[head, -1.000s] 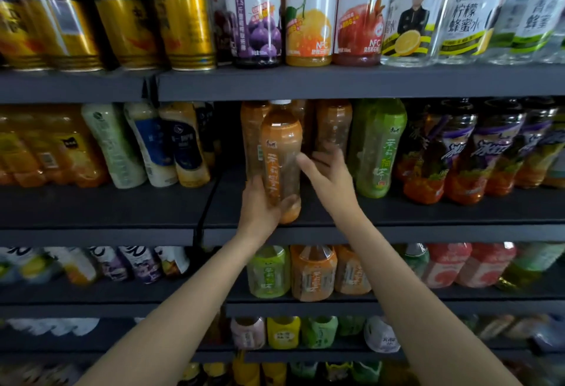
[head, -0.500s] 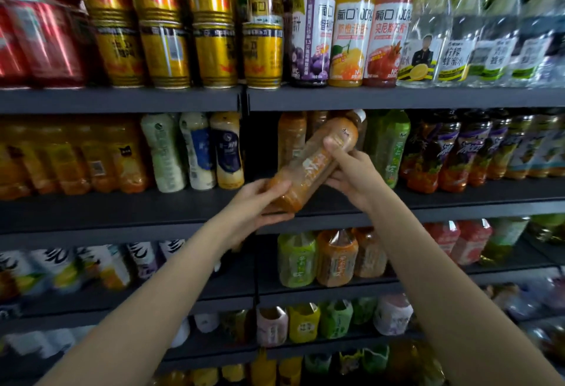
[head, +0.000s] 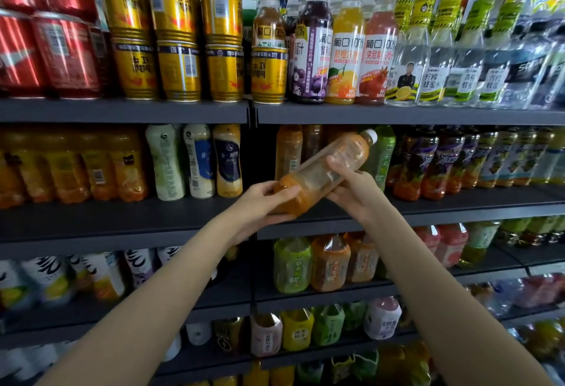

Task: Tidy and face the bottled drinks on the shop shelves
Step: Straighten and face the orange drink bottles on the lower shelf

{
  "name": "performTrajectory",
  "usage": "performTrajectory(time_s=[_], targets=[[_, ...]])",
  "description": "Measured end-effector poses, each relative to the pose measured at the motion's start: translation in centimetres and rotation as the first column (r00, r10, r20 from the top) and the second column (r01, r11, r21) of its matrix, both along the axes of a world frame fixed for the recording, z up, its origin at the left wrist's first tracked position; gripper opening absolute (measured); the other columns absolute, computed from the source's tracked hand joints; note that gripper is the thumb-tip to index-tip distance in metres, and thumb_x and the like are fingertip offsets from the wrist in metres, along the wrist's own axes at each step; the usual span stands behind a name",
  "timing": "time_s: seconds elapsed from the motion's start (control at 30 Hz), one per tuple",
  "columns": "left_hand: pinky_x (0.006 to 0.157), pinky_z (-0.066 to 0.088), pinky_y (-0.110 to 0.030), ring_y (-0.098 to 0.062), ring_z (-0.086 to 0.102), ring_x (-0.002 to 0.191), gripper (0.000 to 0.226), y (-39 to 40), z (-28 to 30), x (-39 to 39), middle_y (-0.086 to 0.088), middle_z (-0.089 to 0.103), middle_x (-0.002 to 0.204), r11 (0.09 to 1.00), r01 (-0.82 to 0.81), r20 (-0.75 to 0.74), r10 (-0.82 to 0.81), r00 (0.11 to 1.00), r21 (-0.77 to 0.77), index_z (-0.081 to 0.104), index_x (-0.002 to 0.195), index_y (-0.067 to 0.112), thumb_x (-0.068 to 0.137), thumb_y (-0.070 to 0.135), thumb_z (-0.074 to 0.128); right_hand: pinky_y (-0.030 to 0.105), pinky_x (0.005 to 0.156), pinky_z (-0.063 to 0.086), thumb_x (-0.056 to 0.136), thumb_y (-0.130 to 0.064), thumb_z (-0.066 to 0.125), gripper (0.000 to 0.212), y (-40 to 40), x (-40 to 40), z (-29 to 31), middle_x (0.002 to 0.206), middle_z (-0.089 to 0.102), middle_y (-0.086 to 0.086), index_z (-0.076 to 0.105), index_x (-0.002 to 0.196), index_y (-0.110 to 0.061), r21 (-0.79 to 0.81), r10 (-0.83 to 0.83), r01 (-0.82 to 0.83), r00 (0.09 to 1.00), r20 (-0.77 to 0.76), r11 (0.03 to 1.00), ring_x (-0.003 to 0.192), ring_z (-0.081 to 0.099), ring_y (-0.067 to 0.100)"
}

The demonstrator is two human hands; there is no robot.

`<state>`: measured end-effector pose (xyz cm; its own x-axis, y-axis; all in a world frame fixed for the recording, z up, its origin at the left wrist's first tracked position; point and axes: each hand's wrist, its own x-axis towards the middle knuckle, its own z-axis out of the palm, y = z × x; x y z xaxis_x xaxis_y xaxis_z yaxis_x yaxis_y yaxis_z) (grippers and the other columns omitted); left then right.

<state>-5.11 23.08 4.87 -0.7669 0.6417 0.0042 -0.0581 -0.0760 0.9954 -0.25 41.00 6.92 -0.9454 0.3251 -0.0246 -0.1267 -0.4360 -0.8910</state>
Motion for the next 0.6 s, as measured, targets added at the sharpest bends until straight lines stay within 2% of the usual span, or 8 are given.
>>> performTrajectory(time_s=[0.07, 0.1, 0.2, 0.27, 0.33, 0.4, 0.5, 0.6], targets=[[0.087, 0.054, -0.03, -0.018, 0.063, 0.104, 0.055, 0.3, -0.2, -0.1, -0.009, 0.06, 0.12, 0.998, -0.054, -0.126, 0.049, 0.991, -0.036, 0.052, 0.121, 0.009, 0.073, 0.026, 0.073, 0.036, 0.079, 0.057, 0.085, -0.017, 0.067, 0.048, 0.4, 0.1, 0.4, 0.116, 0.064, 0.013, 0.048, 0.127, -0.003, 0.051, 0.033, -0.032, 0.999, -0.008, 0.998, 0.103, 0.064, 0.025], [0.086, 0.052, -0.028, -0.015, 0.061, 0.104, 0.054, 0.4, -0.3, -0.2, -0.004, 0.058, 0.119, 0.986, -0.128, -0.291, 0.093, 0.952, -0.105, 0.05, 0.119, 0.014, 0.072, 0.024, 0.077, 0.035, 0.077, 0.057, 0.085, -0.017, 0.067, 0.046, 0.5, 0.2, 0.5, 0.113, 0.064, 0.011, 0.047, 0.125, -0.004, 0.083, 0.043, -0.043, 0.999, 0.006, 0.996, 0.101, 0.064, 0.024], [0.088, 0.042, -0.024, -0.008, 0.049, 0.105, 0.066, 0.6, -0.7, -0.5, 0.007, 0.049, 0.119, 0.918, -0.346, -0.703, 0.115, 0.702, -0.196, 0.043, 0.12, 0.025, 0.068, 0.022, 0.082, 0.036, 0.073, 0.057, 0.084, -0.02, 0.07, 0.045, 0.6, 0.2, -0.2, 0.109, 0.06, 0.01, 0.044, 0.12, -0.012, 0.081, 0.073, -0.079, 0.994, 0.082, 0.994, 0.1, 0.062, 0.026], [0.088, 0.036, -0.022, -0.004, 0.043, 0.107, 0.069, 0.7, -1.0, -0.4, 0.007, 0.043, 0.121, 0.911, -0.377, -0.823, 0.079, 0.562, -0.169, 0.042, 0.124, 0.024, 0.068, 0.022, 0.082, 0.037, 0.071, 0.057, 0.084, -0.02, 0.07, 0.045, 0.6, 0.1, -1.1, 0.112, 0.059, 0.013, 0.043, 0.12, -0.012, 0.018, 0.085, -0.087, 0.992, 0.098, 0.996, 0.1, 0.061, 0.028], [0.087, 0.033, -0.02, -0.003, 0.039, 0.108, 0.07, 0.7, -1.2, -0.6, 0.008, 0.04, 0.121, 0.904, -0.388, -0.866, 0.043, 0.498, -0.178, 0.041, 0.127, 0.023, 0.069, 0.023, 0.081, 0.036, 0.07, 0.058, 0.084, -0.018, 0.07, 0.045, 0.7, 0.0, -1.8, 0.115, 0.059, 0.015, 0.044, 0.121, -0.011, -0.037, 0.081, -0.078, 0.993, 0.083, 0.996, 0.101, 0.061, 0.029], [0.089, 0.036, -0.022, -0.006, 0.042, 0.109, 0.067, 0.8, -1.3, -1.2, 0.007, 0.042, 0.121, 0.908, -0.352, -0.827, 0.011, 0.561, -0.227, 0.042, 0.125, 0.024, 0.071, 0.025, 0.08, 0.035, 0.071, 0.059, 0.083, -0.015, 0.07, 0.048, 1.0, 0.0, -2.2, 0.115, 0.063, 0.015, 0.045, 0.123, -0.007, -0.032, 0.066, -0.064, 0.997, 0.047, 0.997, 0.101, 0.064, 0.027], [0.095, 0.046, -0.032, -0.011, 0.054, 0.109, 0.046, 1.0, -1.3, -2.2, 0.006, 0.054, 0.115, 0.935, -0.227, -0.644, -0.003, 0.765, -0.274, 0.049, 0.113, 0.025, 0.076, 0.024, 0.076, 0.029, 0.07, 0.058, 0.079, -0.008, 0.072, 0.047, 1.5, 0.1, -2.1, 0.108, 0.069, 0.01, 0.052, 0.122, -0.004, 0.16, 0.054, -0.055, 0.998, 0.012, 0.986, 0.096, 0.068, 0.021], [0.087, 0.05, -0.023, -0.011, 0.058, 0.104, 0.041, 1.7, -1.6, -2.8, 0.005, 0.059, 0.11, 0.953, -0.162, -0.543, -0.004, 0.84, -0.257, 0.051, 0.111, 0.022, 0.077, 0.018, 0.075, 0.031, 0.077, 0.058, 0.075, 0.001, 0.073, 0.049, 2.0, 0.2, -1.9, 0.107, 0.069, 0.008, 0.054, 0.12, -0.006, 0.352, 0.1, -0.08, 0.994, -0.04, 0.932, 0.099, 0.068, 0.022]])
